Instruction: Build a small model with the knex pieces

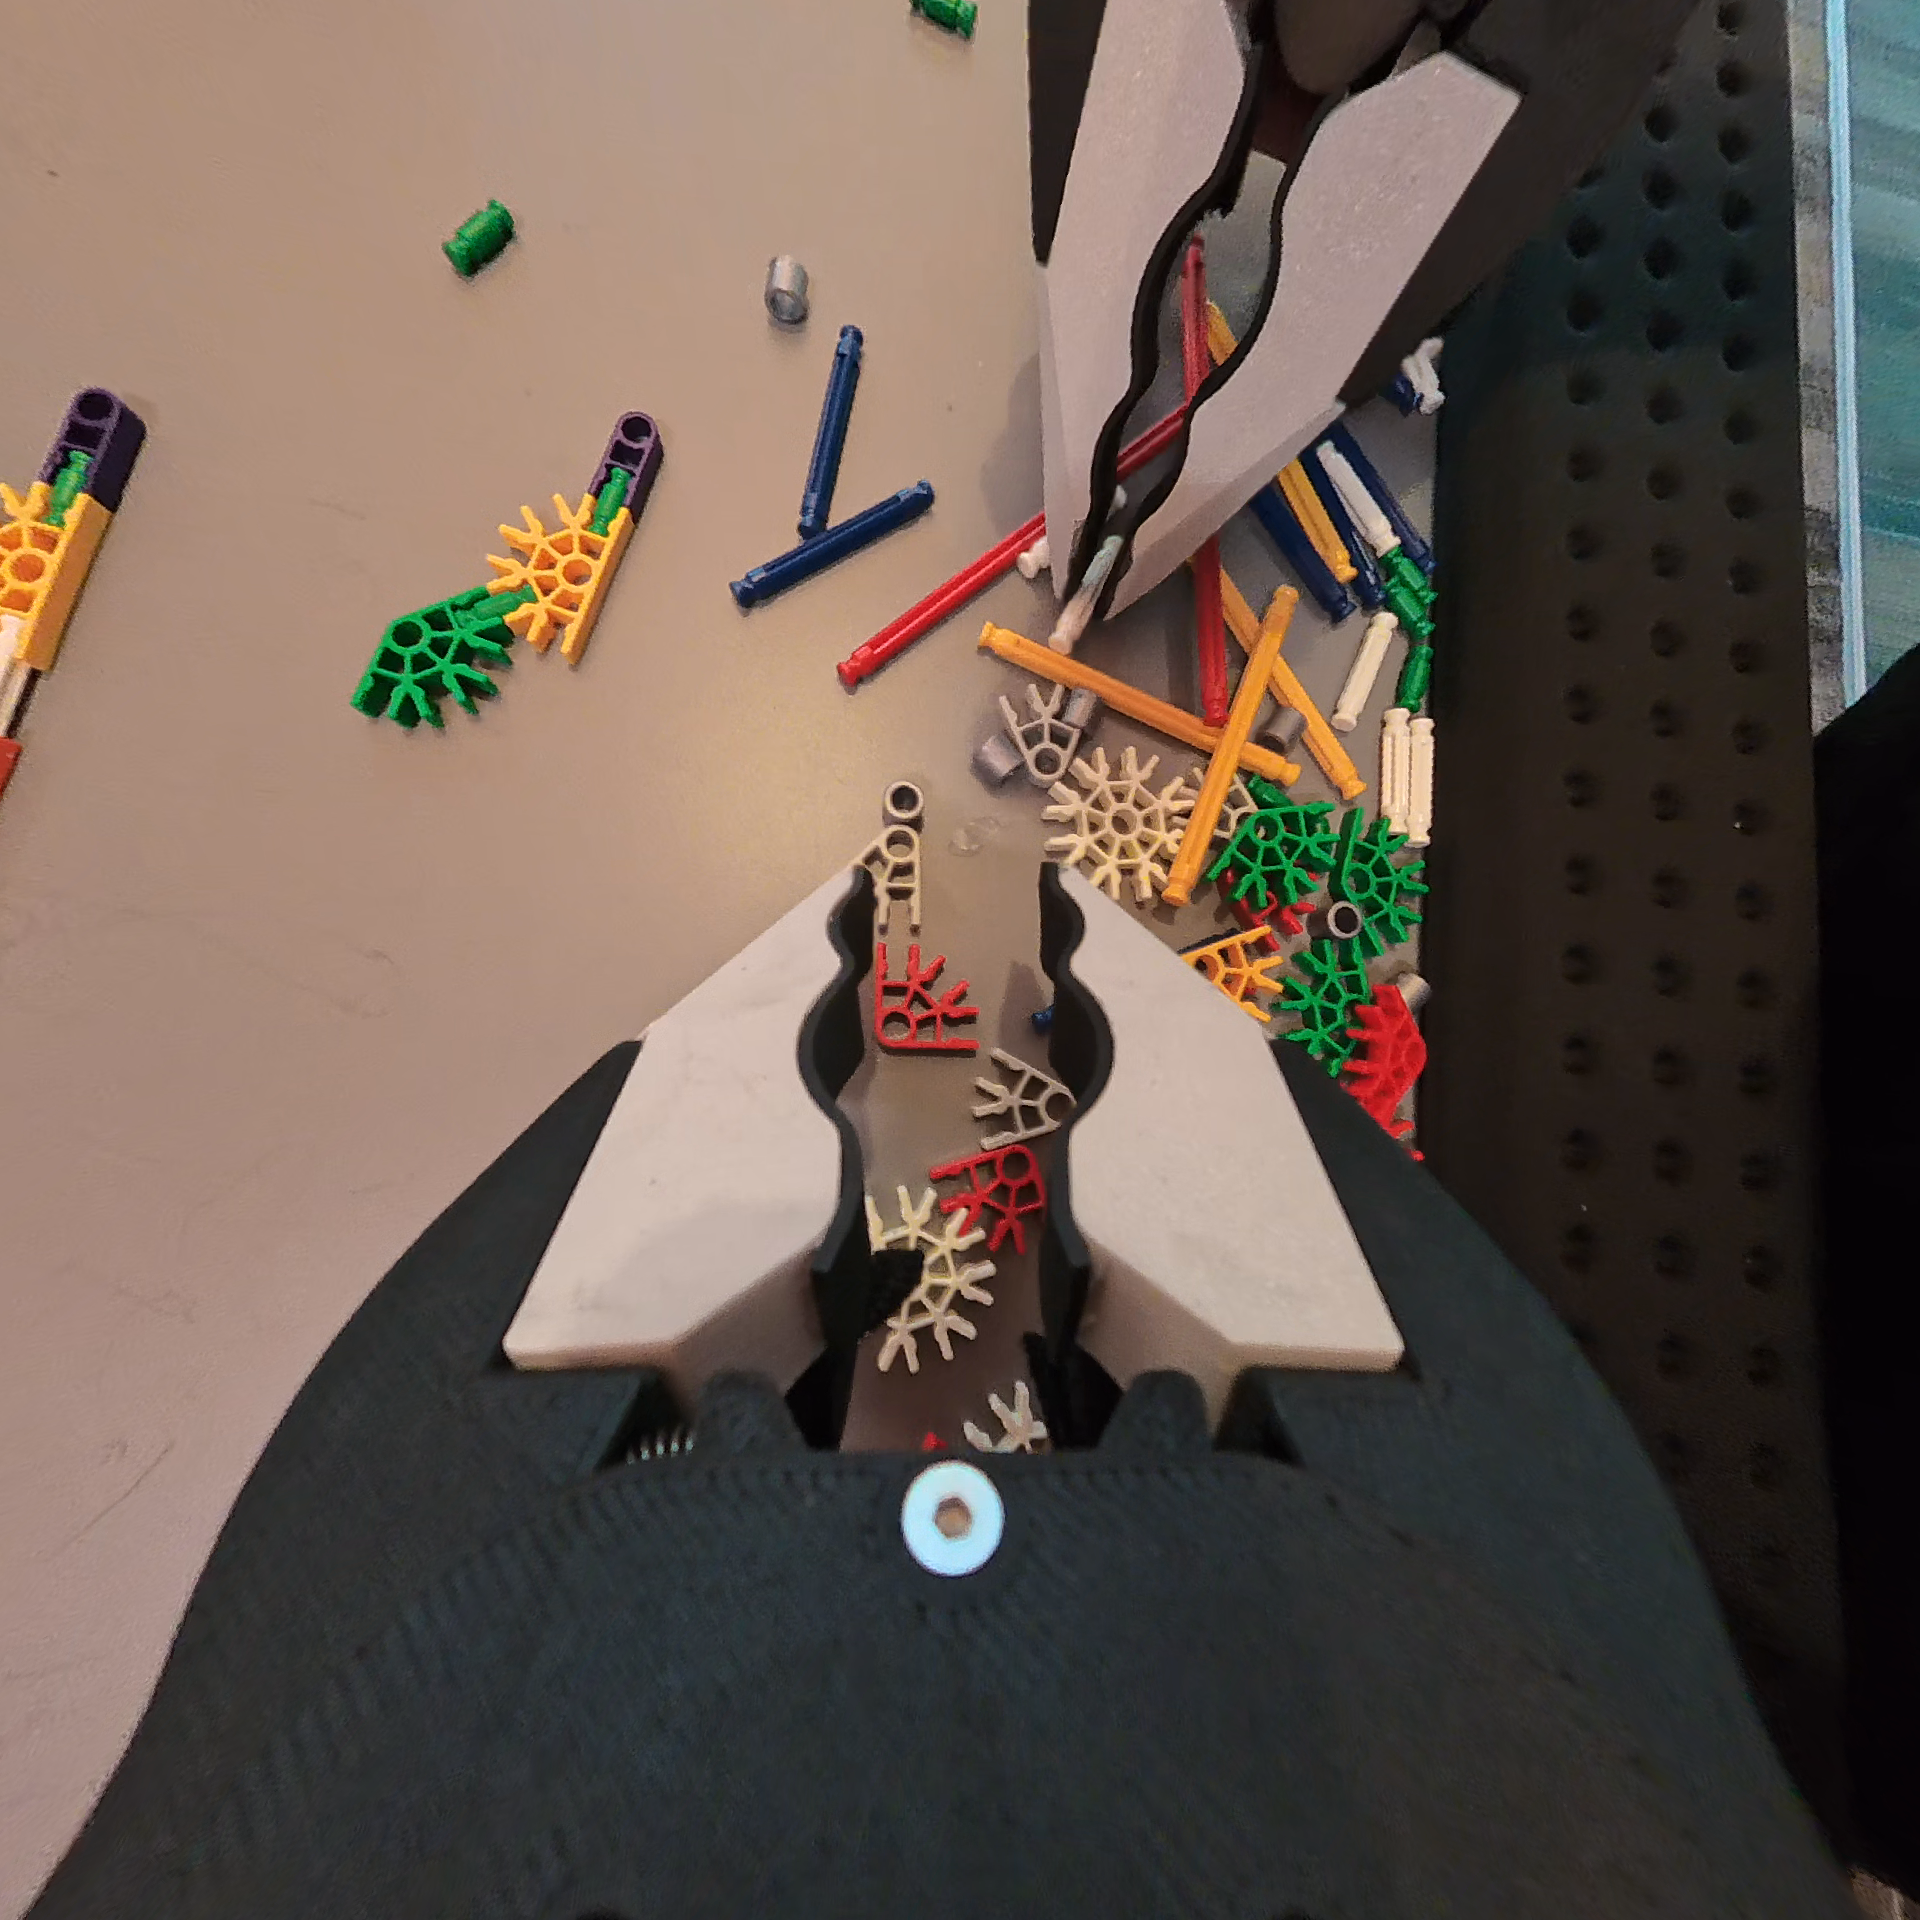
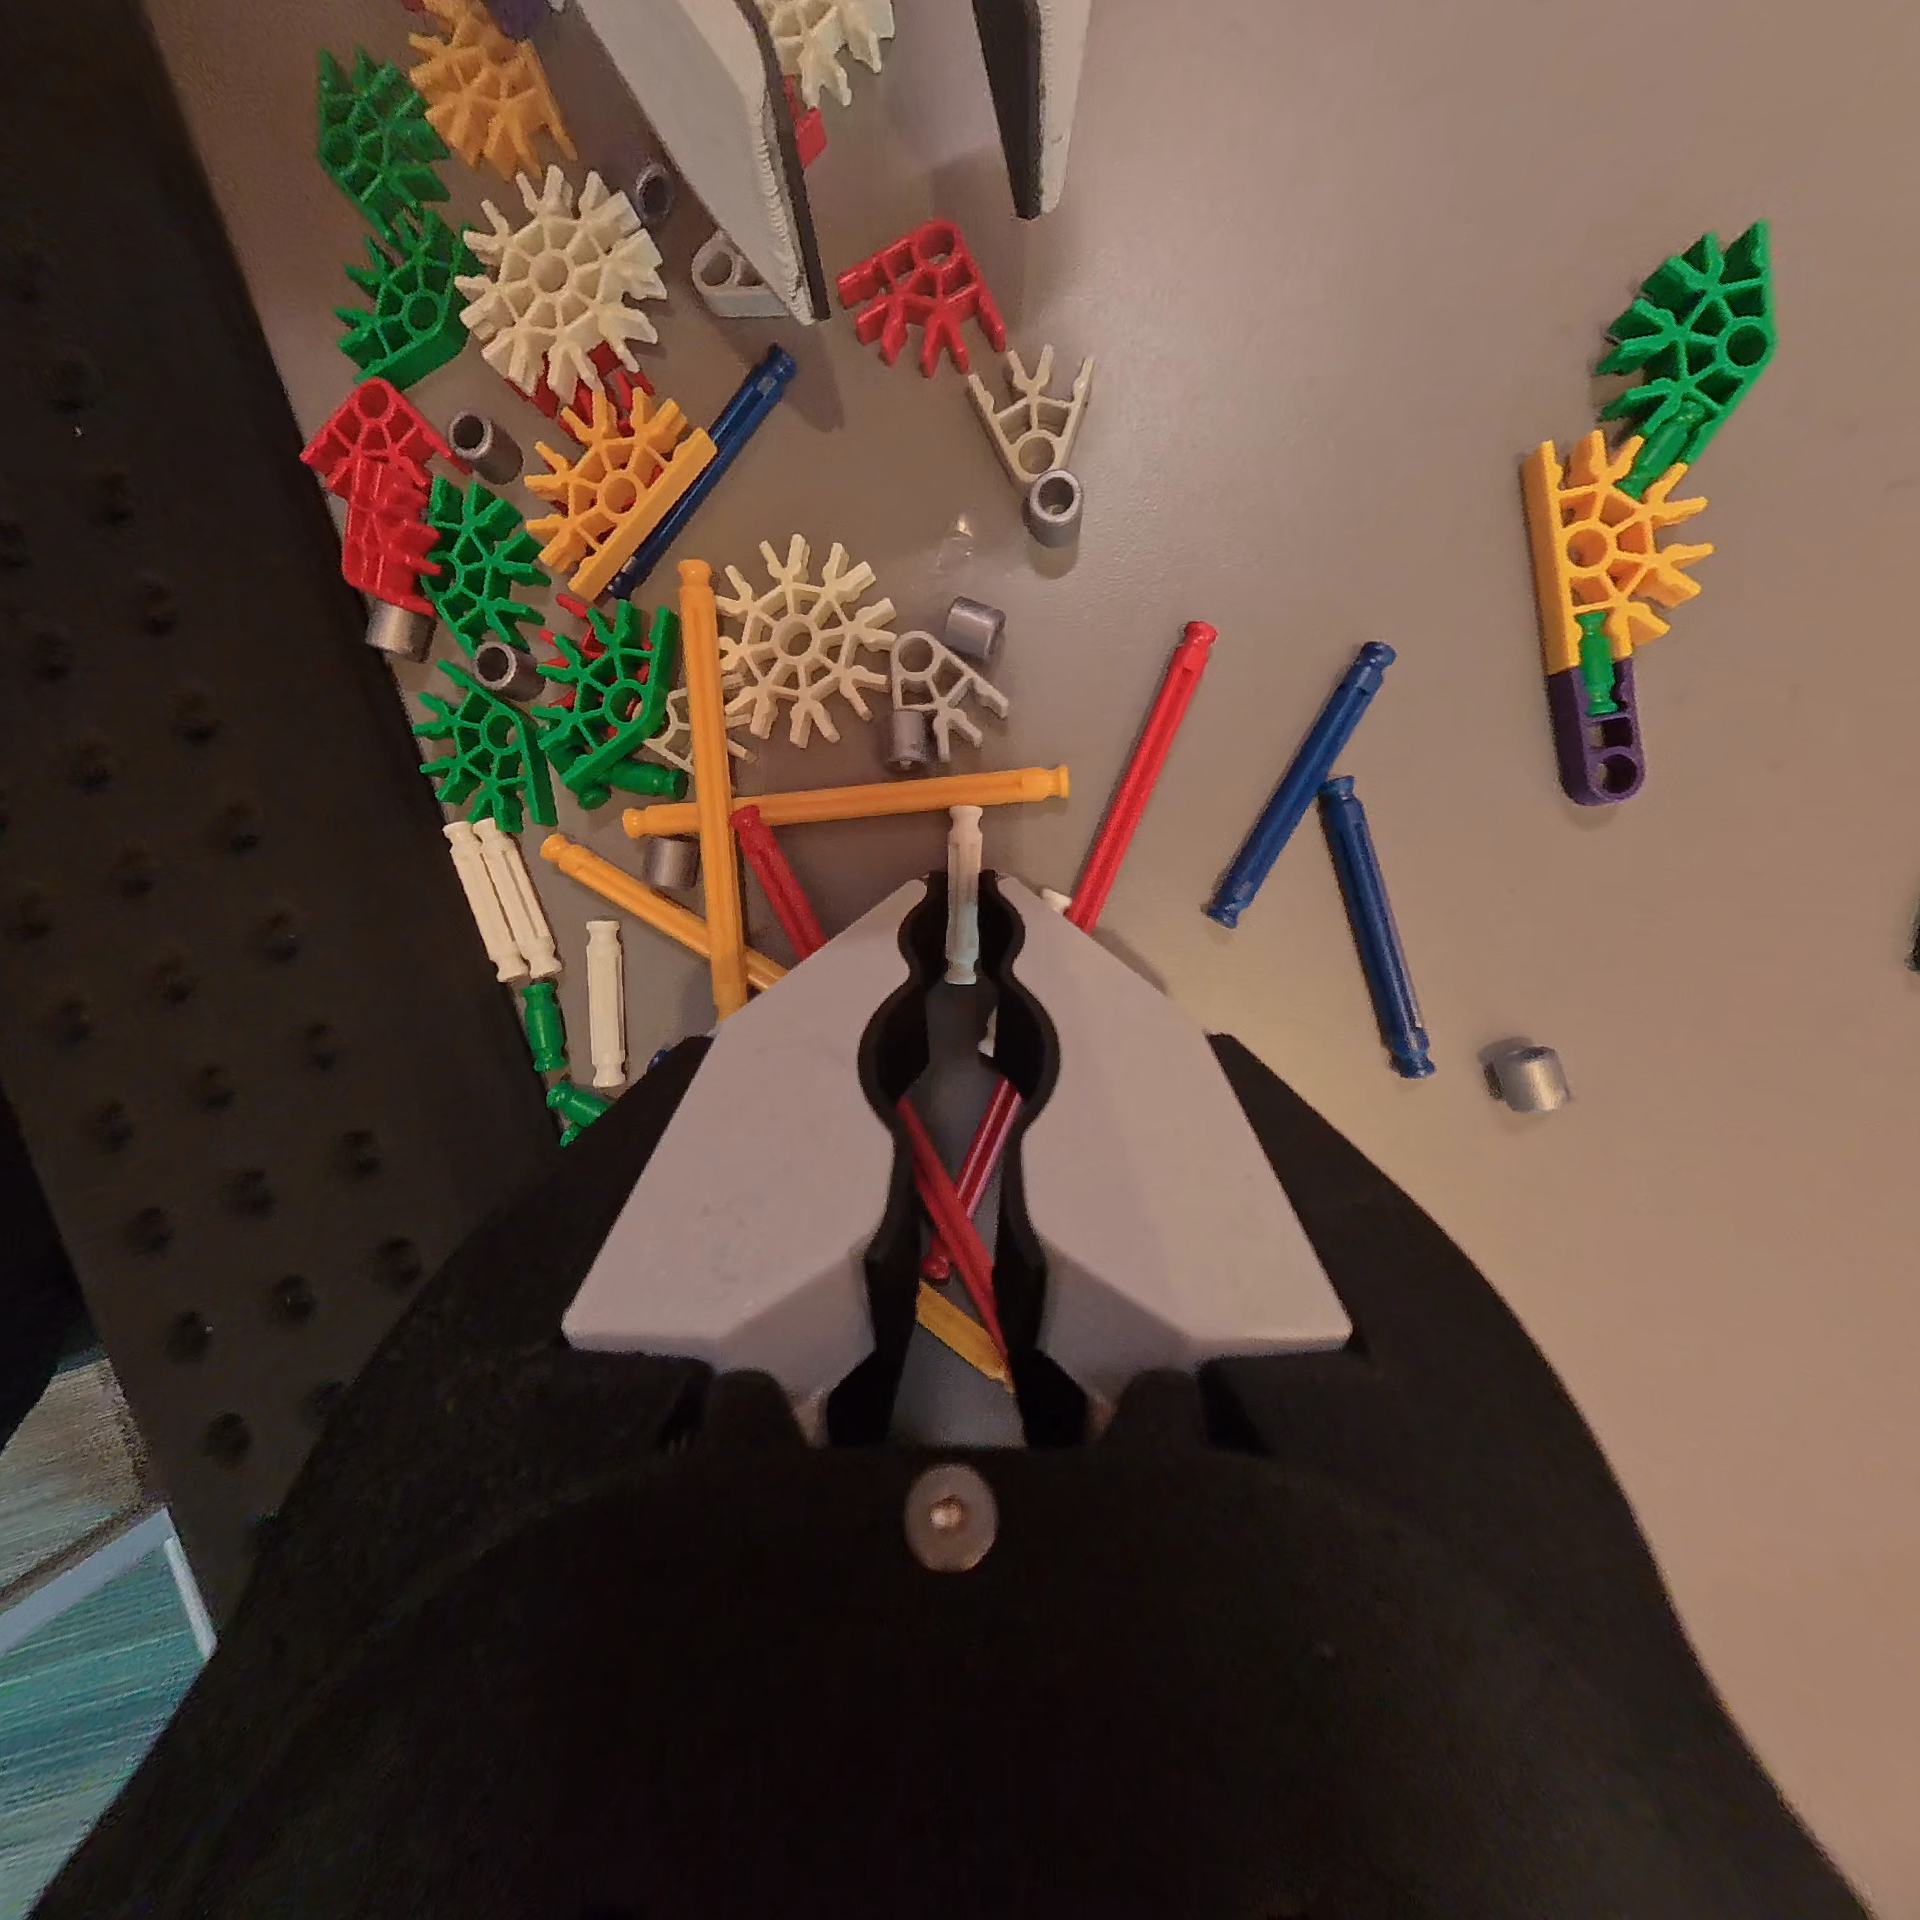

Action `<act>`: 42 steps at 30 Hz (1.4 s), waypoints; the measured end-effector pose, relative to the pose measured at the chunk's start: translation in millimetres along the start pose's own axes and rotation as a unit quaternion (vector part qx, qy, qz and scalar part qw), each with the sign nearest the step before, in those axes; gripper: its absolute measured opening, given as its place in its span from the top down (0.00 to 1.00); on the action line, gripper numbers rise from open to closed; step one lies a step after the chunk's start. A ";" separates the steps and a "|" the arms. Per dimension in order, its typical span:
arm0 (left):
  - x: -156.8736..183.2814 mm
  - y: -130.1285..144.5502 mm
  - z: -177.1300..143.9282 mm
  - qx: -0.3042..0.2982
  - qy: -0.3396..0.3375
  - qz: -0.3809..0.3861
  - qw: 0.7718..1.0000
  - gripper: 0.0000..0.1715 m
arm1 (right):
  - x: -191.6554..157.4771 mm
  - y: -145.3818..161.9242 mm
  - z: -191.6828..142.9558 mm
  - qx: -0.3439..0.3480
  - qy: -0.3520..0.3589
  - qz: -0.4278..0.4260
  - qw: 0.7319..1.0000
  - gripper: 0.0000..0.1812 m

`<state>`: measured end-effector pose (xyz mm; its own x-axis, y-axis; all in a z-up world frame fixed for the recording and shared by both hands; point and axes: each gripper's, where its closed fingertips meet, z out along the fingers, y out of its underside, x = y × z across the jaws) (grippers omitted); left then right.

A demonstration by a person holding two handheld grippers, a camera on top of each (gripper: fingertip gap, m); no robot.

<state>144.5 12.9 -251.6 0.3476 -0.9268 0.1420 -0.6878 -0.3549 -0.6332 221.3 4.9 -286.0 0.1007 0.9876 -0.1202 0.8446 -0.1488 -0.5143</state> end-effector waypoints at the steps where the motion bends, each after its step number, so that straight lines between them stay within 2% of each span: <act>1: -1.7 -0.8 -0.6 0.004 -0.005 -0.001 1.000 0.83 | 1.1 -4.4 -3.6 0.010 -0.005 0.003 1.000 0.98; 4: -10.5 -7.5 -4.8 0.026 -0.023 -0.005 0.999 0.83 | 12.4 -29.2 -20.0 0.052 -0.009 0.013 0.999 0.98; 8: -21.7 -33.9 -12.2 0.065 -0.055 0.030 0.996 0.82 | 27.2 -61.0 -24.4 0.057 -0.007 -0.022 0.998 0.98; 12: -23.1 -48.3 -14.8 0.059 -0.081 0.100 0.990 0.83 | 30.3 -88.5 -28.2 0.075 -0.025 -0.042 0.996 0.98; 15: -23.5 -47.5 -15.5 0.051 -0.087 0.122 0.987 0.90 | 31.1 -96.2 -28.7 0.067 -0.034 -0.061 0.995 0.98; 19: -28.7 -44.3 -15.2 0.049 -0.096 0.130 0.986 0.97 | 28.8 -99.8 -27.0 0.055 -0.052 -0.083 0.994 0.98; 24: -36.0 -41.5 -15.2 0.059 -0.075 0.117 0.989 0.98 | 35.6 -105.7 -25.3 0.069 -0.076 -0.066 0.993 0.98; 29: -61.7 -34.2 -17.4 0.062 -0.078 0.101 0.990 0.98 | 59.7 -109.9 -32.3 0.103 -0.080 -0.020 0.991 0.86; 35: -98.1 -17.5 -11.5 0.045 -0.074 0.107 0.990 0.98 | 99.2 -90.2 -24.4 0.083 -0.023 0.001 0.996 0.89; 42: -123.4 -14.1 -1.9 0.023 -0.056 0.144 0.988 0.98 | 109.5 -82.9 -1.7 0.068 0.000 -0.013 0.998 0.96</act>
<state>110.1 132.0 -258.8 0.2122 -0.9683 -0.1317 -0.7391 -0.0709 -0.6699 163.3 125.4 -255.1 0.0797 0.9912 -0.1057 0.7673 -0.1287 -0.6283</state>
